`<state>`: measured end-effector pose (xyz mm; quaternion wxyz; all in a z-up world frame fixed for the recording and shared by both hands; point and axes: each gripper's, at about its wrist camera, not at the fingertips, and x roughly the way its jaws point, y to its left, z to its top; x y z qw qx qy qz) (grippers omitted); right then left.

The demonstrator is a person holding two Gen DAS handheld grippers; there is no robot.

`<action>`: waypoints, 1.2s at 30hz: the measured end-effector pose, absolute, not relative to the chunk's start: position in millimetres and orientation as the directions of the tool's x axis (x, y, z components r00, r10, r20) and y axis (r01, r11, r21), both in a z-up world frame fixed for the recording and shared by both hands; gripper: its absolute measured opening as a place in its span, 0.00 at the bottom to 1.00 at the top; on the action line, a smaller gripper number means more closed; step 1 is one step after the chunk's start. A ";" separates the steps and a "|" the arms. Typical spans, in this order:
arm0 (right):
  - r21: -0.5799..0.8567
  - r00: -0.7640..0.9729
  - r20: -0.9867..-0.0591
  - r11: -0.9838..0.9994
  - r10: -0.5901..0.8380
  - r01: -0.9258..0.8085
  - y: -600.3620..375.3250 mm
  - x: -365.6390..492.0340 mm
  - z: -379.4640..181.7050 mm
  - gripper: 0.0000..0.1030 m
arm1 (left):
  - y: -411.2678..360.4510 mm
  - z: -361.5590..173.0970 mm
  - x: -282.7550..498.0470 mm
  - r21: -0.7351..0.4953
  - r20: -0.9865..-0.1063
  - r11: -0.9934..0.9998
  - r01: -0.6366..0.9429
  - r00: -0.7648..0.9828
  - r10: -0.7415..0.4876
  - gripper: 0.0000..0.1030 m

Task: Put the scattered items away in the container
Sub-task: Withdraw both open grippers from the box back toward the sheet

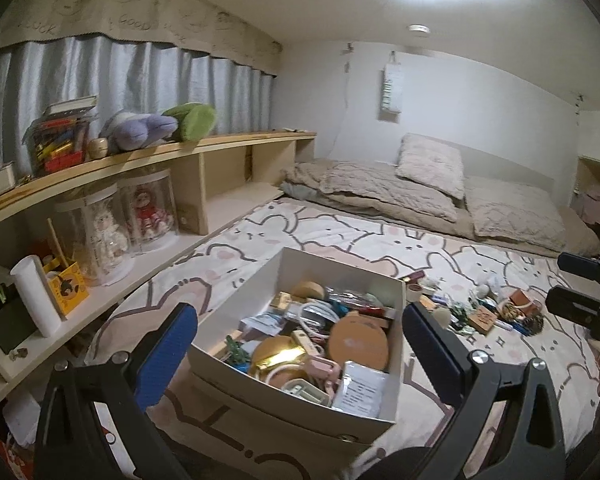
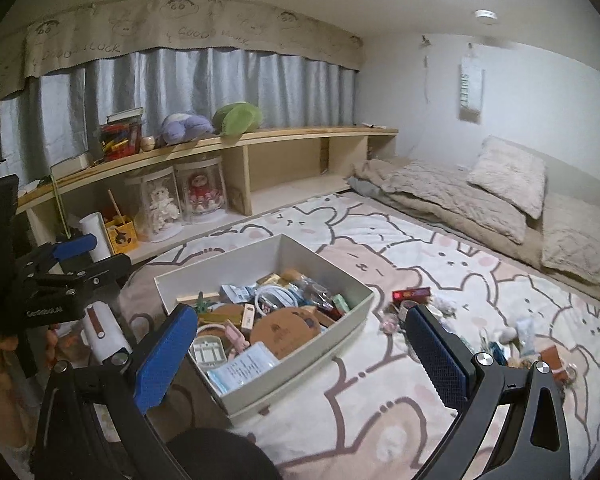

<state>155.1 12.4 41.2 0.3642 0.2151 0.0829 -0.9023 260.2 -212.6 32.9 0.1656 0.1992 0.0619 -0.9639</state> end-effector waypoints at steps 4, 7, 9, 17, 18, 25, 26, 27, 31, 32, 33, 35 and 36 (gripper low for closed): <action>0.001 -0.665 -0.438 -0.740 -0.605 0.673 28.0 164.3 38.9 1.00 | -199.7 32.4 263.1 -0.050 -0.402 -0.949 0.312 -0.876 -0.267 1.00; -0.010 -0.681 -0.430 -0.752 -0.592 0.659 39.3 170.7 35.2 1.00 | -190.2 31.0 265.2 -0.044 -0.404 -0.958 0.283 -0.882 -0.242 1.00; -0.012 -0.693 -0.426 -0.762 -0.582 0.648 46.9 173.6 32.6 1.00 | -184.3 30.5 265.7 -0.033 -0.405 -0.960 0.277 -0.882 -0.240 1.00; -0.017 -0.734 -0.388 -0.792 -0.557 0.610 71.7 184.5 26.1 1.00 | -168.9 29.4 264.8 -0.029 -0.408 -0.969 0.246 -0.888 -0.213 1.00; -0.020 -0.740 -0.383 -0.796 -0.553 0.605 73.7 185.8 25.2 1.00 | -166.4 29.1 264.4 -0.025 -0.408 -0.970 0.242 -0.888 -0.211 1.00; 0.004 -0.751 -0.361 -0.806 -0.553 0.592 84.9 187.9 20.1 1.00 | -154.1 24.1 262.1 -0.002 -0.416 -0.972 0.237 -0.884 -0.215 1.00; 0.007 -0.752 -0.358 -0.807 -0.553 0.590 85.8 187.6 19.1 1.00 | -152.0 23.1 262.2 0.002 -0.416 -0.972 0.236 -0.883 -0.215 1.00; 0.009 -0.753 -0.357 -0.808 -0.553 0.590 86.7 187.2 18.1 1.00 | -150.4 22.5 261.3 0.006 -0.417 -0.972 0.236 -0.883 -0.217 1.00; 0.014 -0.756 -0.358 -0.812 -0.548 0.583 88.9 185.5 14.1 1.00 | -145.3 18.4 259.8 0.015 -0.423 -0.972 0.235 -0.879 -0.219 1.00; 0.015 -0.757 -0.358 -0.814 -0.546 0.580 89.7 184.7 13.6 1.00 | -144.2 17.4 259.0 0.017 -0.426 -0.973 0.232 -0.879 -0.217 1.00; 0.017 -0.759 -0.357 -0.816 -0.545 0.578 90.7 183.8 13.1 1.00 | -143.4 16.8 258.2 0.018 -0.427 -0.973 0.230 -0.878 -0.216 1.00; 0.016 -0.761 -0.358 -0.818 -0.541 0.574 92.5 182.2 11.9 1.00 | -141.9 15.2 256.1 0.021 -0.431 -0.974 0.226 -0.877 -0.213 1.00; 0.012 -0.764 -0.359 -0.821 -0.536 0.571 93.1 181.5 11.2 1.00 | -141.5 14.5 255.3 0.022 -0.432 -0.974 0.225 -0.876 -0.212 1.00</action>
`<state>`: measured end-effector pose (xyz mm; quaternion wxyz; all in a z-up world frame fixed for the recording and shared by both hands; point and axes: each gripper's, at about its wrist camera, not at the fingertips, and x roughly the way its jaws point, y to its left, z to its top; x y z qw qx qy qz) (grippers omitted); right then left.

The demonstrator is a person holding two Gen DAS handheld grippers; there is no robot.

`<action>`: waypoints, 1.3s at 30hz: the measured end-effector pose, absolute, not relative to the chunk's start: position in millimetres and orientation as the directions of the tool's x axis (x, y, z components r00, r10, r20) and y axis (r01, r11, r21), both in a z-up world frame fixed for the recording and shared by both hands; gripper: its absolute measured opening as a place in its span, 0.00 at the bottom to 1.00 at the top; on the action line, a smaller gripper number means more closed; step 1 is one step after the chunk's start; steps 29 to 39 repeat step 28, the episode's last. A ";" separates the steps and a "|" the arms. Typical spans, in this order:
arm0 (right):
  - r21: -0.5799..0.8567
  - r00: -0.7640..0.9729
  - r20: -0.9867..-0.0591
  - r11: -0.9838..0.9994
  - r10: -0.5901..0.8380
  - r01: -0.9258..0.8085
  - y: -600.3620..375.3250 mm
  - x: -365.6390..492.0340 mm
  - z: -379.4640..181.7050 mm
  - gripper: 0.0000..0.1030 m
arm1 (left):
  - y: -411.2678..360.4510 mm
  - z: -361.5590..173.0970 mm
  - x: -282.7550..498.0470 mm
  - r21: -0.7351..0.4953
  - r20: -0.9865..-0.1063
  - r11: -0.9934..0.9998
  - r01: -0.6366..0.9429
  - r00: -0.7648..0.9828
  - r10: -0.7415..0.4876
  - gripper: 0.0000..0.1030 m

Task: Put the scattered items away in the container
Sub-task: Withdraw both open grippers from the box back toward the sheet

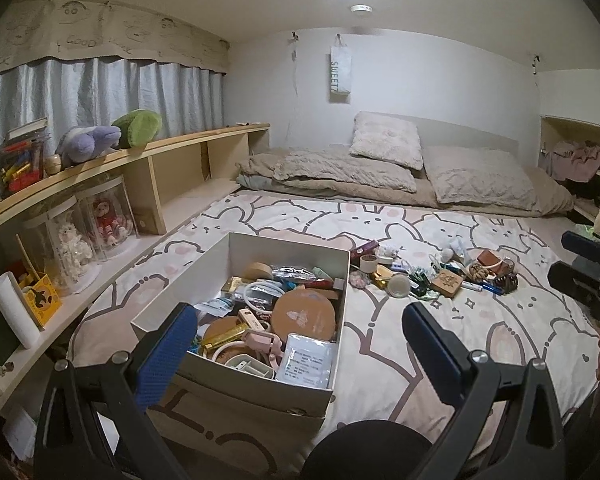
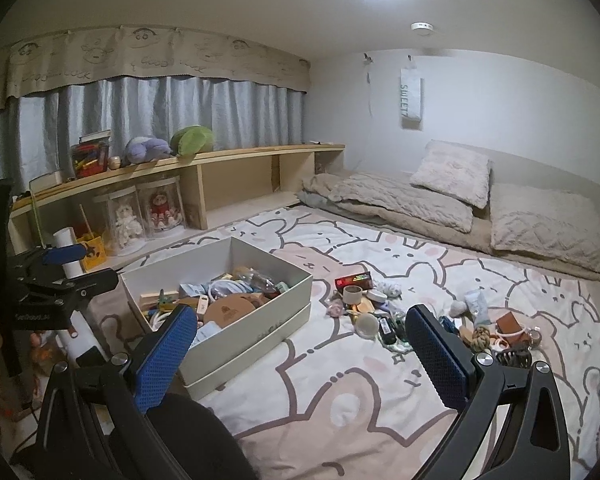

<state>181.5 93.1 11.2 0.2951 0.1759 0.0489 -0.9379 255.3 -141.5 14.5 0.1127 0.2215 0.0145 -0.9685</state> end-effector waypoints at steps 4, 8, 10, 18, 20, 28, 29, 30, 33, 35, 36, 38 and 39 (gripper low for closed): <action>0.009 -0.769 -0.366 -0.828 -0.524 0.560 95.5 177.7 7.5 1.00 | -138.2 12.1 252.0 0.032 -0.436 -0.975 0.219 -0.875 -0.211 1.00; 0.001 -0.771 -0.373 -0.831 -0.517 0.556 96.0 176.0 5.1 1.00 | -135.9 10.7 250.8 0.039 -0.436 -0.976 0.215 -0.875 -0.210 1.00; -0.002 -0.772 -0.374 -0.831 -0.515 0.556 95.9 175.9 4.7 1.00 | -135.4 10.3 250.5 0.041 -0.437 -0.975 0.218 -0.874 -0.213 1.00; -0.004 -0.774 -0.374 -0.833 -0.511 0.553 97.8 174.9 3.9 1.00 | -133.4 8.0 249.1 0.063 -0.433 -0.971 0.229 -0.871 -0.233 1.00; -0.003 -0.773 -0.374 -0.833 -0.512 0.553 97.7 175.0 4.0 1.00 | -133.0 7.3 248.8 0.066 -0.433 -0.971 0.228 -0.870 -0.234 1.00; -0.003 -0.772 -0.375 -0.832 -0.513 0.555 97.8 175.7 3.7 1.00 | -133.2 5.3 250.7 0.062 -0.426 -0.972 0.227 -0.875 -0.231 1.00; -0.003 -0.772 -0.375 -0.832 -0.513 0.555 97.8 175.7 3.7 1.00 | -133.2 5.3 250.7 0.062 -0.426 -0.972 0.227 -0.875 -0.231 1.00; -0.003 -0.772 -0.375 -0.832 -0.513 0.555 97.8 175.7 3.7 1.00 | -133.2 5.3 250.7 0.062 -0.426 -0.972 0.227 -0.875 -0.231 1.00; -0.003 -0.772 -0.375 -0.832 -0.513 0.555 97.8 175.7 3.7 1.00 | -133.2 5.3 250.7 0.062 -0.426 -0.972 0.227 -0.875 -0.231 1.00; -0.003 -0.772 -0.375 -0.832 -0.513 0.555 97.8 175.7 3.7 1.00 | -133.2 5.3 250.7 0.062 -0.426 -0.972 0.227 -0.875 -0.231 1.00; -0.003 -0.772 -0.375 -0.832 -0.513 0.555 97.8 175.7 3.7 1.00 | -133.2 5.3 250.7 0.062 -0.426 -0.972 0.227 -0.875 -0.231 1.00; -0.003 -0.772 -0.375 -0.832 -0.513 0.555 97.8 175.7 3.7 1.00 | -133.2 5.3 250.7 0.062 -0.426 -0.972 0.227 -0.875 -0.231 1.00; -0.003 -0.772 -0.375 -0.832 -0.513 0.555 97.8 175.7 3.7 1.00 | -133.2 5.3 250.7 0.062 -0.426 -0.972 0.227 -0.875 -0.231 1.00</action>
